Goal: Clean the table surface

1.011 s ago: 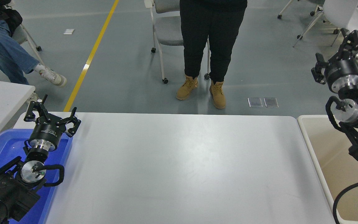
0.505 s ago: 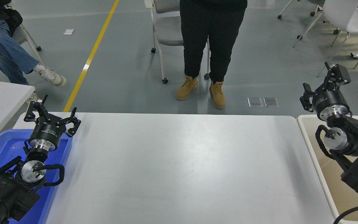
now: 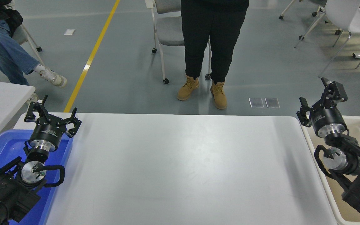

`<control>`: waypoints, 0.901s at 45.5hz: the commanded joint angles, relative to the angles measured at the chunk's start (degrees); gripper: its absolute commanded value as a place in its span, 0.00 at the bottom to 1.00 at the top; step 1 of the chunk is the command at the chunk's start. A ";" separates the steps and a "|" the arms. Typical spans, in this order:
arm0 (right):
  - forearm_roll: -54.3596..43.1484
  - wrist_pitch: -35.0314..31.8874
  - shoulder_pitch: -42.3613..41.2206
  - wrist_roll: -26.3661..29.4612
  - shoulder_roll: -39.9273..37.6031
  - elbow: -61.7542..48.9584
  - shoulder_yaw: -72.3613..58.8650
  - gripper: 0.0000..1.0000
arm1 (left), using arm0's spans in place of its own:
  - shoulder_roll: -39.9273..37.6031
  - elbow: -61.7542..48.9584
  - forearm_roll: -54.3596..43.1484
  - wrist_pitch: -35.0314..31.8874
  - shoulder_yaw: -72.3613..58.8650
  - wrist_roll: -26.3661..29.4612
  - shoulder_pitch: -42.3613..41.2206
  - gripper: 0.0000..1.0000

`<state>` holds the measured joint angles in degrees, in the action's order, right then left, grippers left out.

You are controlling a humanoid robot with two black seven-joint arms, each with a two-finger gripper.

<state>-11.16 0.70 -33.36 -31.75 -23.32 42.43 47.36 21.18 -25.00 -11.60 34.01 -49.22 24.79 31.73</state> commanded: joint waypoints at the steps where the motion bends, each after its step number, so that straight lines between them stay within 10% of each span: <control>1: -0.01 -0.17 0.75 -1.38 0.21 0.63 -0.25 0.98 | 0.00 0.04 0.00 0.00 0.00 0.00 0.00 1.00; 41: 2.72 -0.79 1.01 -0.94 2.41 0.19 -0.60 0.98 | 0.00 -0.05 0.00 0.00 0.00 0.00 0.00 1.00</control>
